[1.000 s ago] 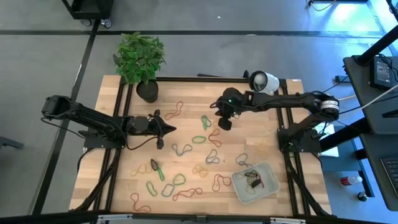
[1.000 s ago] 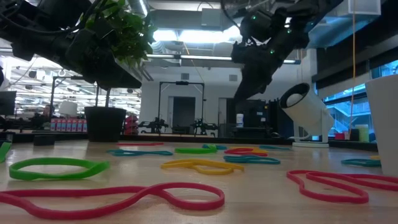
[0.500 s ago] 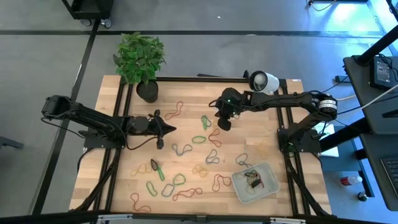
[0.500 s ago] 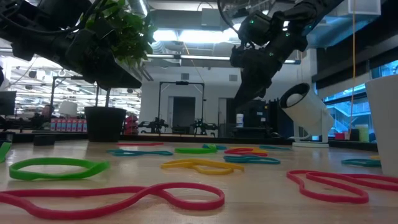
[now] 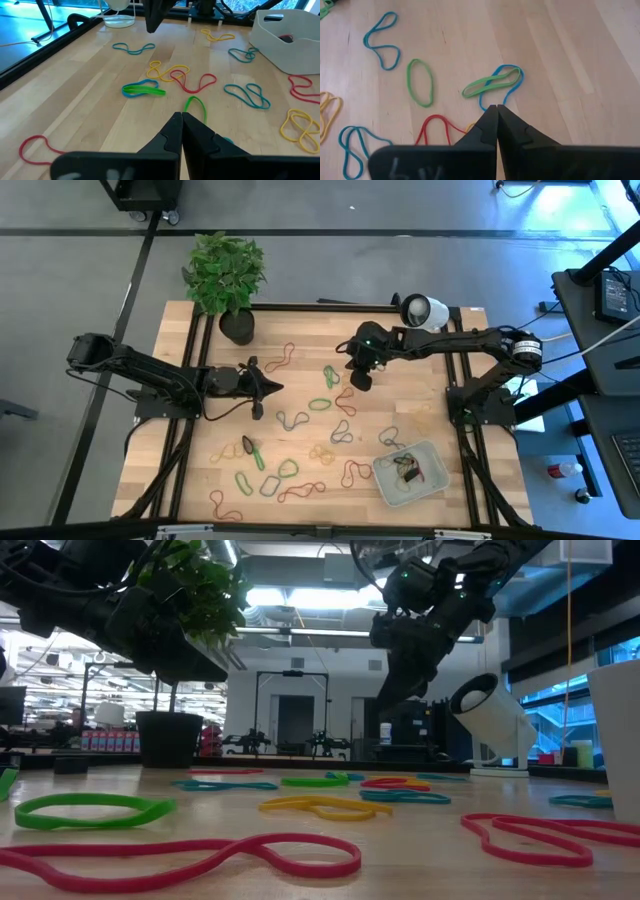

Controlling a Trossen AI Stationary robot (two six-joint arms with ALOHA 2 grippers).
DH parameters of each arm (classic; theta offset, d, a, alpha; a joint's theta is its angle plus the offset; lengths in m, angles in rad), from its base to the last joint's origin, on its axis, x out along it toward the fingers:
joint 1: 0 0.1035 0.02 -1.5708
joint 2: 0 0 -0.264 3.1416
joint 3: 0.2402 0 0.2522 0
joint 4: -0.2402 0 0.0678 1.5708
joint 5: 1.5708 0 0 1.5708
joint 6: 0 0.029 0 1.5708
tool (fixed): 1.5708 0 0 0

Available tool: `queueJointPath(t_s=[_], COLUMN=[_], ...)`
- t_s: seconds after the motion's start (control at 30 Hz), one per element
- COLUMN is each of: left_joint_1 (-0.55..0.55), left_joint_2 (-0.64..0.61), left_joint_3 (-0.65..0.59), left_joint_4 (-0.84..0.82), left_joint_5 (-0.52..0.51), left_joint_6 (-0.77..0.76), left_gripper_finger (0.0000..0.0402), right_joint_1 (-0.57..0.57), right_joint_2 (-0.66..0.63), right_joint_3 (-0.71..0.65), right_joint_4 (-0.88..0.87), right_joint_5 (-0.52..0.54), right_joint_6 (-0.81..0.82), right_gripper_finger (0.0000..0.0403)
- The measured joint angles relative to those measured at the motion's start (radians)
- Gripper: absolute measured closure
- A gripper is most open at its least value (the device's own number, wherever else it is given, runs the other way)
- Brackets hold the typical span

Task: Pick and place rubber bands into bin
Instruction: Put the blue rubber band into the white bin

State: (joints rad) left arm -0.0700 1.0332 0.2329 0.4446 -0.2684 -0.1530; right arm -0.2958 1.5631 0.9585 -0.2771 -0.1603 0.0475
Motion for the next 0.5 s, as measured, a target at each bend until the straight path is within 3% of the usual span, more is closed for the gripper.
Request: queueJointPath(t_s=[0.37, 0.5], left_joint_1=[0.0, 0.0], left_joint_2=[0.0, 0.0], left_joint_3=[0.0, 0.0], left_joint_4=[0.001, 0.016], left_joint_5=[0.0, 0.0], left_joint_6=[-0.001, -0.008], left_gripper_finger=[0.0398, 0.0398], right_joint_1=[0.025, 0.029], right_joint_2=[-0.002, -0.002], right_joint_3=[-0.022, -0.124], right_joint_4=[0.033, 0.141], right_joint_5=[-0.001, -0.085], right_joint_6=[-0.017, -0.025], right_gripper_finger=[0.0396, 0.0396])
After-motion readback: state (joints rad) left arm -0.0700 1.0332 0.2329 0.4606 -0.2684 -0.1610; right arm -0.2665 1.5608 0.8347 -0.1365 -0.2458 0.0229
